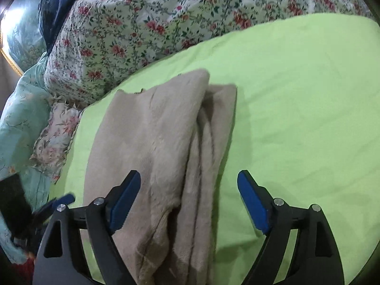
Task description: Fold small clothes
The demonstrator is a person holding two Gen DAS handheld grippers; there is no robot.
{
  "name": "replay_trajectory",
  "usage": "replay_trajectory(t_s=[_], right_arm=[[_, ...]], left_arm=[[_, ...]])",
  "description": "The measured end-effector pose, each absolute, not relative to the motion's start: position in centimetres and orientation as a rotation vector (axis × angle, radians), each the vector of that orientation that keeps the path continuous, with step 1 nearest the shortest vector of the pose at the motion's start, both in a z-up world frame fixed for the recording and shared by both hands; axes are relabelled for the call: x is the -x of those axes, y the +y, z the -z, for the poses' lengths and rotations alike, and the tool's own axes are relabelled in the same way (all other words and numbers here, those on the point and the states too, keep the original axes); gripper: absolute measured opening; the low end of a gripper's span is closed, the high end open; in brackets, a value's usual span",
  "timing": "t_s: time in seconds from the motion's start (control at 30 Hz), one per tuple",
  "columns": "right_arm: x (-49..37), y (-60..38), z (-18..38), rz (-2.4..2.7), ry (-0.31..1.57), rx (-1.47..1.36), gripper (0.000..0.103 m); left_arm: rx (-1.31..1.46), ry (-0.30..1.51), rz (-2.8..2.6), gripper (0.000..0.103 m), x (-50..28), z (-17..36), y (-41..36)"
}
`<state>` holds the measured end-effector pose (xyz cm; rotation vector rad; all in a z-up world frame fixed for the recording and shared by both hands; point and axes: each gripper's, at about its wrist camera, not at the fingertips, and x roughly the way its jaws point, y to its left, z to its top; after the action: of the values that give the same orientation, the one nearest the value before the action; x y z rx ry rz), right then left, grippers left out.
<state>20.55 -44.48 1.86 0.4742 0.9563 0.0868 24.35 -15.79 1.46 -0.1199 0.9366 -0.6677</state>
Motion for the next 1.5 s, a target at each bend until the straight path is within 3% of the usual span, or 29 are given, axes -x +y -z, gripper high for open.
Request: replay_trajectory(t_s=[0.37,0.47,0.5,0.53,0.63,0.73,1.13,1.3,1.5], right_arm=[[-22.8,-43.9,0.4,-0.137,1.017,-0.531,0.085],[-23.6,-43.8,1.4,-0.15,1.036,-0.548,0.084],[-23.8,-43.8,1.7,-0.155,1.04,-0.551,0.072],[-24.0,-43.5,2.0,-0.166,1.043,-0.556,0.054],[-23.8,-42.8,1.5,-0.167,1.038,-0.555,0.041],[-23.2,-41.5,0.0,-0.17,1.009,-0.535,0.037],[-21.4,-27.6,-1.7,-0.464,0.956,-0.512,0.035],[-20.7,-23.1,1.1,-0.5,1.027,-0.484,0.035],[-19.5,-23.3,2.7,-0.441,1.058,-0.488,0.039]], left_arm=[[0.245,1.123,0.695,0.089,-30.6,4.7,-17.2],[0.263,1.145,0.716,0.083,-31.6,6.0,-18.0],[0.274,1.152,0.727,0.073,-31.7,6.3,-18.2],[0.284,1.157,0.732,0.068,-31.9,6.5,-18.2],[0.26,1.118,0.732,0.053,-31.4,5.8,-18.4],[0.253,1.088,0.731,0.047,-30.3,4.5,-17.7],[0.212,0.941,0.59,0.047,-21.6,-2.6,-2.4],[0.22,0.995,0.512,0.048,-19.2,0.2,2.3],[0.226,0.981,0.497,0.06,-17.8,1.9,3.5]])
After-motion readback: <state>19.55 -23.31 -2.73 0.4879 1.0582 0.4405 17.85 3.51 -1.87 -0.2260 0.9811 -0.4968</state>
